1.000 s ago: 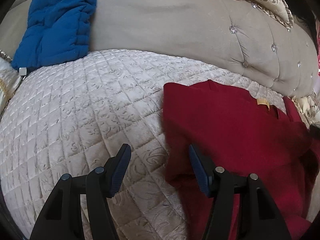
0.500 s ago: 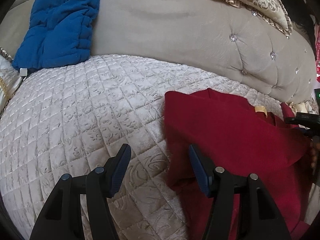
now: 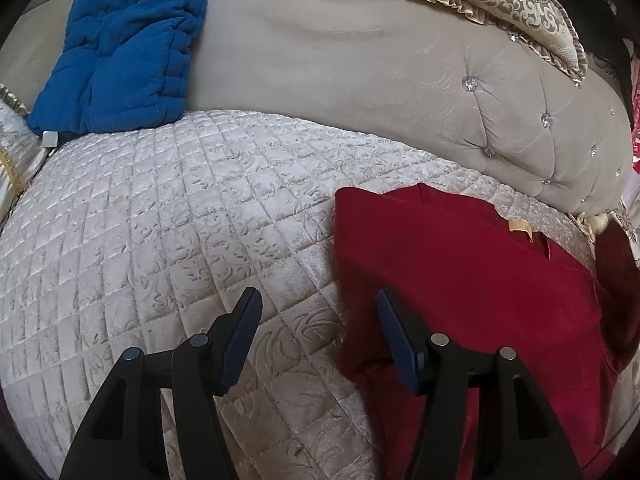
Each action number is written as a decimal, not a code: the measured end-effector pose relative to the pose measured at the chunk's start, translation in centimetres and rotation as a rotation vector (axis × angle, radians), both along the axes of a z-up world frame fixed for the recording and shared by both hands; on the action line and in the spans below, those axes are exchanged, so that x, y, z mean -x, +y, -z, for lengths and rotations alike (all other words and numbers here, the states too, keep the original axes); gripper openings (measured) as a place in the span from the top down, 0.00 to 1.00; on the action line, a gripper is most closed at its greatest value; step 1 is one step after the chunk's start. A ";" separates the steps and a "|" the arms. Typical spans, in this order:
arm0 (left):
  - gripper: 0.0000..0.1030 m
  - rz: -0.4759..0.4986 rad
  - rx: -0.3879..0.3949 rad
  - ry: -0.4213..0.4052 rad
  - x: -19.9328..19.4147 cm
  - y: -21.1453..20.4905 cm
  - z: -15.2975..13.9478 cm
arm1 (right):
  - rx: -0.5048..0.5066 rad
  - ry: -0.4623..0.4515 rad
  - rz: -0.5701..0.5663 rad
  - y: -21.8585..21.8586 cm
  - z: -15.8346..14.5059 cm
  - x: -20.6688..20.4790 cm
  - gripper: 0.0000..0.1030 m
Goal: Fold small clothes
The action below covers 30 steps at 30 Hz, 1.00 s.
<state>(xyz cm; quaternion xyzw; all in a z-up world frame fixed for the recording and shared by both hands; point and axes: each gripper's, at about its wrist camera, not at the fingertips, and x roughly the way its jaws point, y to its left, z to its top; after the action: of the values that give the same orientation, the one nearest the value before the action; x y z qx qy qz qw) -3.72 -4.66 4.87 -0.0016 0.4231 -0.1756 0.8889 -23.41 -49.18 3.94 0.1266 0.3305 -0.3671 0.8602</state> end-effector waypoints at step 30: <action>0.62 0.024 0.053 0.057 5.1 1.5 0.3 | -0.164 -0.029 -0.557 17.8 2.0 2.1 0.33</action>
<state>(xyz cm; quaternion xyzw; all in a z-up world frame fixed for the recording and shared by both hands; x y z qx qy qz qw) -8.84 -3.16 4.53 -0.0250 0.4437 -0.1971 0.8739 -25.55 -31.34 1.93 0.1055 0.3688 -0.0870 0.9194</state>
